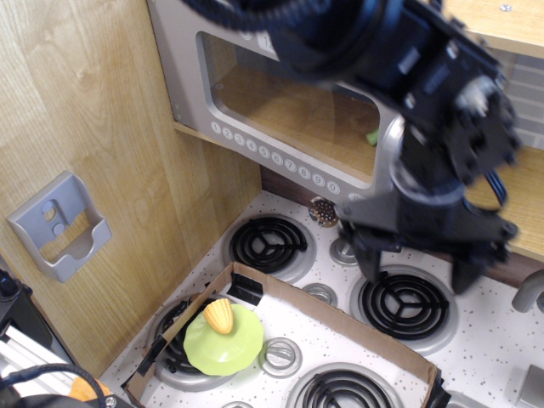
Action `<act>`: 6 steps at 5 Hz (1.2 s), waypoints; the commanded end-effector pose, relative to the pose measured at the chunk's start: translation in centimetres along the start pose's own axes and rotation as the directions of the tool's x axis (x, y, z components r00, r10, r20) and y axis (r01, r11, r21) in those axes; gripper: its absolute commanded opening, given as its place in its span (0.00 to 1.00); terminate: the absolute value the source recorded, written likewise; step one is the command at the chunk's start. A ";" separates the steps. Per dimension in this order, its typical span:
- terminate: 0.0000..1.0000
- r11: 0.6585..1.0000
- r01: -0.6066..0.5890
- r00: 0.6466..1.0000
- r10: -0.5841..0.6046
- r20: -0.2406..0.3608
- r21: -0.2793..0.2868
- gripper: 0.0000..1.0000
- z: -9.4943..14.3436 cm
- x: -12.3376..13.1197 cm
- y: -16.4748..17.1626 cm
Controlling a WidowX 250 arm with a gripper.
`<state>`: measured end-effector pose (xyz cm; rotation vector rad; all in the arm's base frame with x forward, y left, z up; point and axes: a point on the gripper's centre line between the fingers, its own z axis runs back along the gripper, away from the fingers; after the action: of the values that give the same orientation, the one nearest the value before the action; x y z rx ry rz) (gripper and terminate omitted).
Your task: Open microwave
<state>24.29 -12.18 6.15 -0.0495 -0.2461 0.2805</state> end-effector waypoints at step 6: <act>0.00 0.770 0.635 0.772 -0.630 0.084 -0.066 1.00 -0.9 6.8 -8.0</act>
<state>33.12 -16.94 4.22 -0.0231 -0.2370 -0.4209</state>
